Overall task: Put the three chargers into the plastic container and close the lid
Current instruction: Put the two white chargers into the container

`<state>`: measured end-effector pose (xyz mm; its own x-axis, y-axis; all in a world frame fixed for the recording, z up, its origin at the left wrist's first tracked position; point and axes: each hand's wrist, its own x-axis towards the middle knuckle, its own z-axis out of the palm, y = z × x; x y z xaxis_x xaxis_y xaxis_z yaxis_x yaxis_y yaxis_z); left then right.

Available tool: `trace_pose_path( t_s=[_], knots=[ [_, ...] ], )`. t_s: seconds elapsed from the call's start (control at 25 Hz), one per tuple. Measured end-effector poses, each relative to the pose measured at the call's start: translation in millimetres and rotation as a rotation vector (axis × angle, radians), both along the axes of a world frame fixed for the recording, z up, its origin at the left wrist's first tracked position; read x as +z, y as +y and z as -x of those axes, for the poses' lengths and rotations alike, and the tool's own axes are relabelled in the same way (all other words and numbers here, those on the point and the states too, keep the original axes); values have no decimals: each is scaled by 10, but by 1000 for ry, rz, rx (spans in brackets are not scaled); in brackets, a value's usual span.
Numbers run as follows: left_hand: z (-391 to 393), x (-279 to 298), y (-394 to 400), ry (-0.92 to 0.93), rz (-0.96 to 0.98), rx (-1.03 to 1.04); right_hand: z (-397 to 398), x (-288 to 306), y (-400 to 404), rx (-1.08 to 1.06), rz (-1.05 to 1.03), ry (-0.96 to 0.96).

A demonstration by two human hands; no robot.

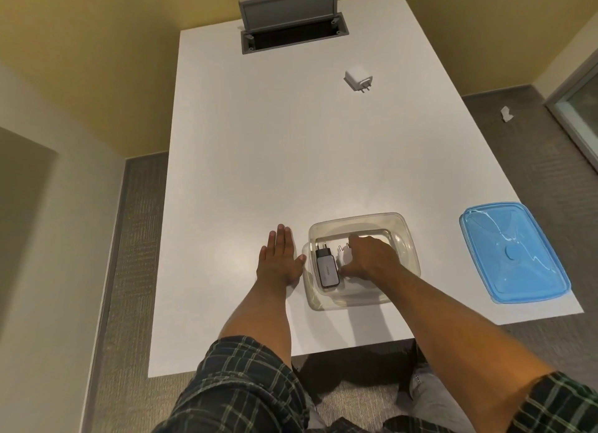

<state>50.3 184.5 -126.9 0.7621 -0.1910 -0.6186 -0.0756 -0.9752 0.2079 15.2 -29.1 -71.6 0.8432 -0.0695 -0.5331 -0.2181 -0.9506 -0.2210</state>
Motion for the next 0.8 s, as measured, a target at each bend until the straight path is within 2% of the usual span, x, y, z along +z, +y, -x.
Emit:
trace_pose_path(
  t_s=[0.56, 0.72, 0.8],
  knots=[
    [-20, -8, -14, 11, -29, -14, -65, 29, -137, 190, -8, 67],
    [-18, -5, -25, -61, -3, -26, -147, 108, -151, 164, -12, 160],
    [-53, 10, -54, -146, 10, -31, -194, 218, -176, 211, 12, 111]
  ],
)
